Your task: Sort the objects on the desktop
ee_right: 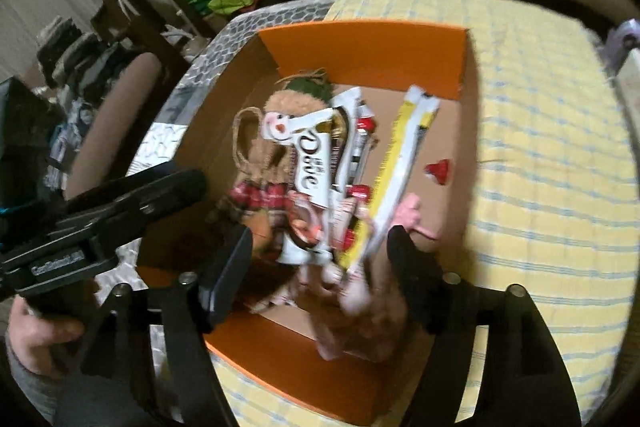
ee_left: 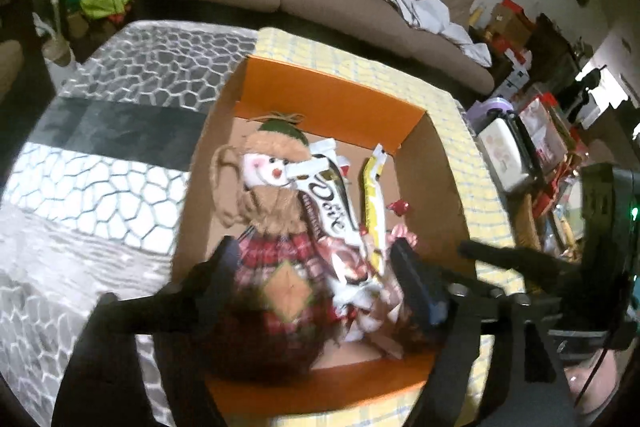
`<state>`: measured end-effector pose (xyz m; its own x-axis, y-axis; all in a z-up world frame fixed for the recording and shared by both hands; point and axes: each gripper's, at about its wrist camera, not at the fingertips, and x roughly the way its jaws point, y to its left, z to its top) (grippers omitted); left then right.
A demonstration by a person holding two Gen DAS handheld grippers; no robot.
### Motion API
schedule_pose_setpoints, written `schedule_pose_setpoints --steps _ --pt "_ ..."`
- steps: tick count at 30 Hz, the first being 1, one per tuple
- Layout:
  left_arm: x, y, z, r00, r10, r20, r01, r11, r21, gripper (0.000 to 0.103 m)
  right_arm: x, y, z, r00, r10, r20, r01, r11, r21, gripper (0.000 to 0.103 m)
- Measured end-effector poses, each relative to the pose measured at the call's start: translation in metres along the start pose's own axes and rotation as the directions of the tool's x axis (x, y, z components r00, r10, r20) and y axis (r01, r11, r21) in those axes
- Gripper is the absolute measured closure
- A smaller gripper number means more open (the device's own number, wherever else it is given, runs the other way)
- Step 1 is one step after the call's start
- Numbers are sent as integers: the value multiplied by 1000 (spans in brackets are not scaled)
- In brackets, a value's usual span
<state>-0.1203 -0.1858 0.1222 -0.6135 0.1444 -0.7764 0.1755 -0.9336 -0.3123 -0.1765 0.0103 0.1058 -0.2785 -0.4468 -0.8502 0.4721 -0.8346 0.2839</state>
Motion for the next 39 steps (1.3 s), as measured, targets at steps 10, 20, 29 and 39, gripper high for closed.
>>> schedule_pose_setpoints --steps 10,20,29,39 --pt "-19 -19 -41 989 135 61 -140 987 77 0 -29 -6 -34 982 -165 89 166 986 0 0" --pt "-34 -72 -78 968 185 171 -215 960 176 0 -53 -39 -72 948 -265 174 265 964 23 0" --pt "-17 -152 -104 978 89 186 -130 967 220 0 -75 -113 -108 927 -334 170 323 942 93 0" --pt "27 -217 -137 987 68 142 -104 958 266 0 -76 -184 -143 927 -352 132 333 932 144 0"
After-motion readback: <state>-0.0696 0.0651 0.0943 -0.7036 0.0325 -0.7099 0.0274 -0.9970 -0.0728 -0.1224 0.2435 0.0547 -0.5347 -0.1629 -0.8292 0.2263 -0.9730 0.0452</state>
